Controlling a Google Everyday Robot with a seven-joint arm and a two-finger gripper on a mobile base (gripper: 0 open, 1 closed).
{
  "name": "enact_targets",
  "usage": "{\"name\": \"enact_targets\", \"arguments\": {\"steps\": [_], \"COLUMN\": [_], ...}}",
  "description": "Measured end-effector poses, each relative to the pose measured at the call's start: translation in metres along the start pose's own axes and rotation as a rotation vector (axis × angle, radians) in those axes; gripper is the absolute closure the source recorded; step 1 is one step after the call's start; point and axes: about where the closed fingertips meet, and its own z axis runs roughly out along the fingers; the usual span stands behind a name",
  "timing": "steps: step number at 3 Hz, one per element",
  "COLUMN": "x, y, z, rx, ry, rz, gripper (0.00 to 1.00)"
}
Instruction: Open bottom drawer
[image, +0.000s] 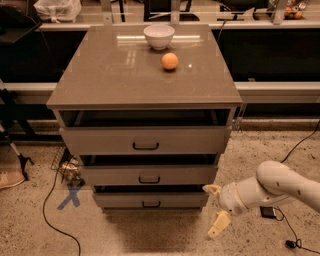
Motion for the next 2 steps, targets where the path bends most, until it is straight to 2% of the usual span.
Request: {"name": "enact_targets", "arguments": {"steps": [1,2], "x": [0.012,0.044], "y": [-0.007,-0.021], "z": [0.025,0.090], "rx": [-0.021,-0.082], "ry": [0.030,0.058], "rz": [-0.065,-0.204], "gripper": [0.00,0.00]}}
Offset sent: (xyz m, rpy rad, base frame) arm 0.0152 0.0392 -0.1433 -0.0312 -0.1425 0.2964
